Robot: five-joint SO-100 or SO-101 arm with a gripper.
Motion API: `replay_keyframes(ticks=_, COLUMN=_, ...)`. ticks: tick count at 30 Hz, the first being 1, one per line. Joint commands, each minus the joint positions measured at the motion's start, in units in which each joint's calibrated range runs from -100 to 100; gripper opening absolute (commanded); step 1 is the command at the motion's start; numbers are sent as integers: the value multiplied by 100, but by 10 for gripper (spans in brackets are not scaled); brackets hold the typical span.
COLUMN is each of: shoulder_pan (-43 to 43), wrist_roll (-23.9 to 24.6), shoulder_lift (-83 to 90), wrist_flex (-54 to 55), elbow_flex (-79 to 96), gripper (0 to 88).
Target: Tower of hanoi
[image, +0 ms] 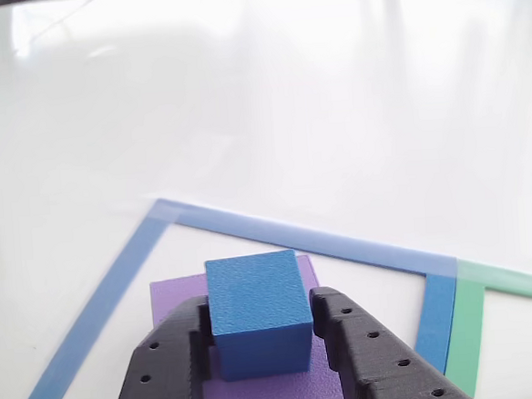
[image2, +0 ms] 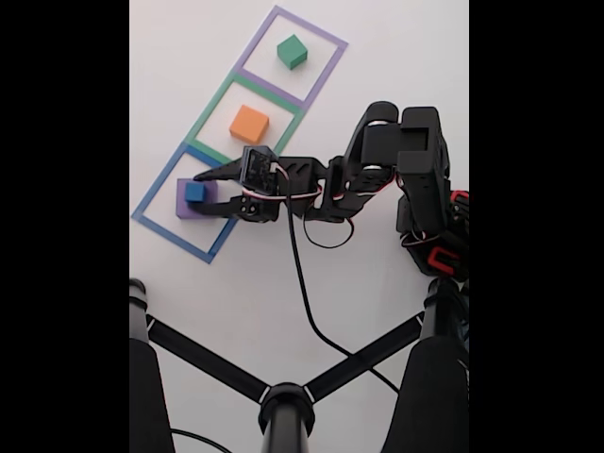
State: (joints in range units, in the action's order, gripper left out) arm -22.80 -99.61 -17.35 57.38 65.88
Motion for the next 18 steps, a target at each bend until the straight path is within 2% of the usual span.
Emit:
replay_keyframes(ticks=1, shoulder_pan=42, wrist_roll=-39, shoulder_lift=36, wrist_flex=29, elbow_flex=-178, gripper=34)
replay_keyframes(ticks=11, shoulder_pan=73, wrist_roll=-39, shoulder_lift=309, wrist_flex=-60, elbow_flex=-96, gripper=7)
replay_keyframes(ticks=15, shoulder_pan=111, wrist_roll=-39, shoulder_lift=1030, wrist_flex=-813, elbow_flex=-69, gripper=4)
replay_keyframes(ticks=18, shoulder_pan=164, wrist_roll=-39, shoulder_lift=1895, wrist_flex=-1809, elbow_flex=-59, gripper=4)
